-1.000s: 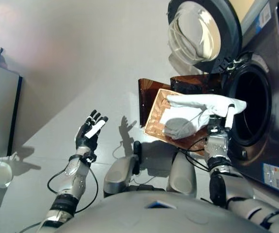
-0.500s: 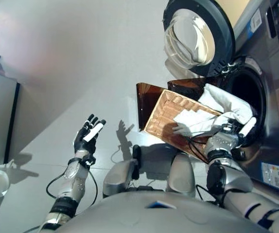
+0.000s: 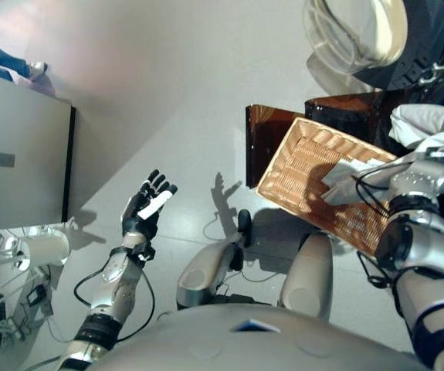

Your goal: Pick up the clothes and place them into the washing machine

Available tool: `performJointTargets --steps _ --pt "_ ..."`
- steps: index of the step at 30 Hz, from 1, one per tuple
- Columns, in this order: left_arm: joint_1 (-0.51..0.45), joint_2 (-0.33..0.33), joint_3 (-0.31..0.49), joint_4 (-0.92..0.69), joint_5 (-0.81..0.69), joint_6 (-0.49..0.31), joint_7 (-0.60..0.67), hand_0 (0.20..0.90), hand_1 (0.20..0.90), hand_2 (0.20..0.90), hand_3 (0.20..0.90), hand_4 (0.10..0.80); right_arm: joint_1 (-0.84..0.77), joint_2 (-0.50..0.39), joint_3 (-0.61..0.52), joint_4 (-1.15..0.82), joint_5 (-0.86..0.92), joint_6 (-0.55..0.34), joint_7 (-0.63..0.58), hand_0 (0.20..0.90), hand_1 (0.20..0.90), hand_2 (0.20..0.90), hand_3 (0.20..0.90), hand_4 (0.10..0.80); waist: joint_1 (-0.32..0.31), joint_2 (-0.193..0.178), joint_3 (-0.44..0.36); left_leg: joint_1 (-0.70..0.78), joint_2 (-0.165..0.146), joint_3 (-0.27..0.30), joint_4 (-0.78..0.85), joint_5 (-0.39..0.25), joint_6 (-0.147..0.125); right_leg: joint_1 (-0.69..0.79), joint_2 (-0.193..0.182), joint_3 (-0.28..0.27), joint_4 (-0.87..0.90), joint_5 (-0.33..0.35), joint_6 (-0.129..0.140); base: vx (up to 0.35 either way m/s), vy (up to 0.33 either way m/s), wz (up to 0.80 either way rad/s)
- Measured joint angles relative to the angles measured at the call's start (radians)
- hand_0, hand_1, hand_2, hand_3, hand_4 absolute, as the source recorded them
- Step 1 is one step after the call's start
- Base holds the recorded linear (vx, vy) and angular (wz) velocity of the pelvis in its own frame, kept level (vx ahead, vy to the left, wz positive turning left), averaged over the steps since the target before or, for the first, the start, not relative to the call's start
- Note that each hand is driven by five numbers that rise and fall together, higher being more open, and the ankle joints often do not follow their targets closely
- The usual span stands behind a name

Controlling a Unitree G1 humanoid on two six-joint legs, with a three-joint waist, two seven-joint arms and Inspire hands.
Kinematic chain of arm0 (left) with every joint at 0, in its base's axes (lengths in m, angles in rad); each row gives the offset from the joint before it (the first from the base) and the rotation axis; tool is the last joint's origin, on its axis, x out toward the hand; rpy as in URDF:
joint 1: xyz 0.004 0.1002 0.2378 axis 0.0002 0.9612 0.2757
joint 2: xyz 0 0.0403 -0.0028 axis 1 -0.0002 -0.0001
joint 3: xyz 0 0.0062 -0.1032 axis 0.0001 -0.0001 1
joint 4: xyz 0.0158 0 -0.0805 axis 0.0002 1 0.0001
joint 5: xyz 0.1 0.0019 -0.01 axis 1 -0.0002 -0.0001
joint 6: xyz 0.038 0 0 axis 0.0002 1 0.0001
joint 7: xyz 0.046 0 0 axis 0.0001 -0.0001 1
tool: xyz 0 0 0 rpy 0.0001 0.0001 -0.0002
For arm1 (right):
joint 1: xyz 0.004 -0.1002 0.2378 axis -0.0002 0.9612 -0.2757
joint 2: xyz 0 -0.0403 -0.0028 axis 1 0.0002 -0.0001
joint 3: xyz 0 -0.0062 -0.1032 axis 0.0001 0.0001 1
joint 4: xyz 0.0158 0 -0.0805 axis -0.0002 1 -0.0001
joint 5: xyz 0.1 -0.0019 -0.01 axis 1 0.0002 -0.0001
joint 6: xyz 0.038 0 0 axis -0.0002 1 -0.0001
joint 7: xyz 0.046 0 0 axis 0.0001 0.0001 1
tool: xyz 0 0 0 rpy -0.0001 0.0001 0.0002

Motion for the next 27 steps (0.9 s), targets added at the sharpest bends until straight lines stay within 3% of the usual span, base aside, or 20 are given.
performJointTargets --steps 4,9,18,19,20,21,27 --pt "0.001 0.000 -0.006 -0.002 0.000 0.001 0.002 0.900 0.900 0.900 0.900 0.800 -0.033 -0.026 -0.002 0.000 -0.027 -0.004 -0.061 0.200 0.200 0.200 0.200 0.300 -0.001 0.002 0.023 0.000 -0.002 -0.003 -0.001 0.001 -0.002 -0.005 -0.005 -0.003 0.018 -0.012 -0.003 -0.022 0.014 0.05" --pt "0.000 0.031 -0.005 -0.050 -0.007 0.001 0.011 0.900 0.900 0.900 0.900 0.800 -0.103 -0.130 -0.019 0.002 -0.058 -0.008 -0.130 0.200 0.200 0.200 0.200 0.300 -0.001 0.005 0.031 -0.027 -0.008 -0.004 -0.001 0.002 0.001 -0.031 -0.018 -0.002 0.024 -0.014 0.002 -0.023 0.043 0.06" --pt "-0.004 0.069 0.001 -0.072 -0.017 -0.002 0.014 0.900 0.900 0.900 0.900 0.800 -0.148 -0.175 -0.021 0.044 -0.091 -0.001 -0.173 0.200 0.200 0.200 0.200 0.300 -0.002 0.006 0.040 -0.056 -0.027 0.013 0.014 -0.006 0.014 -0.069 -0.030 0.021 0.041 -0.015 0.013 -0.026 0.038 0.00" --pt "-0.009 0.069 0.001 -0.072 -0.016 -0.004 0.014 0.900 0.900 0.900 0.900 0.800 -0.158 -0.180 0.007 0.044 -0.102 0.000 -0.166 0.422 0.422 0.422 0.422 0.459 -0.004 0.008 0.047 -0.068 -0.027 0.018 0.027 -0.010 0.015 -0.082 -0.030 0.028 0.049 -0.013 0.014 0.008 0.011 -0.10" --pt "-0.016 0.069 0.001 -0.072 -0.017 -0.004 0.014 0.900 0.900 0.900 0.900 0.800 -0.163 -0.184 0.025 0.044 -0.115 0.000 -0.159 0.513 0.513 0.513 0.513 0.524 -0.003 0.006 0.061 -0.070 -0.029 0.028 0.037 -0.015 0.016 -0.087 -0.030 0.035 0.057 -0.013 0.014 0.008 -0.008 -0.12" --pt "-0.023 0.069 0.001 -0.072 -0.016 -0.004 0.012 0.900 0.900 0.900 0.900 0.800 -0.166 -0.188 0.041 0.044 -0.124 0.001 -0.150 0.900 0.900 0.900 0.900 0.800 -0.003 0.006 0.071 -0.069 -0.028 0.030 0.042 -0.018 0.016 -0.087 -0.029 0.039 0.061 -0.014 0.013 -0.003 -0.005 -0.09" --pt "-0.025 0.070 0.010 -0.072 -0.016 -0.024 0.006 0.900 0.900 0.900 0.900 0.800 -0.151 -0.187 0.135 0.072 -0.219 0.085 -0.104 0.900 0.900 0.900 0.900 0.800 -0.007 -0.010 0.083 -0.069 -0.028 0.040 0.069 -0.028 0.013 -0.085 -0.022 0.053 0.070 -0.012 0.009 -0.011 -0.008 -0.06"
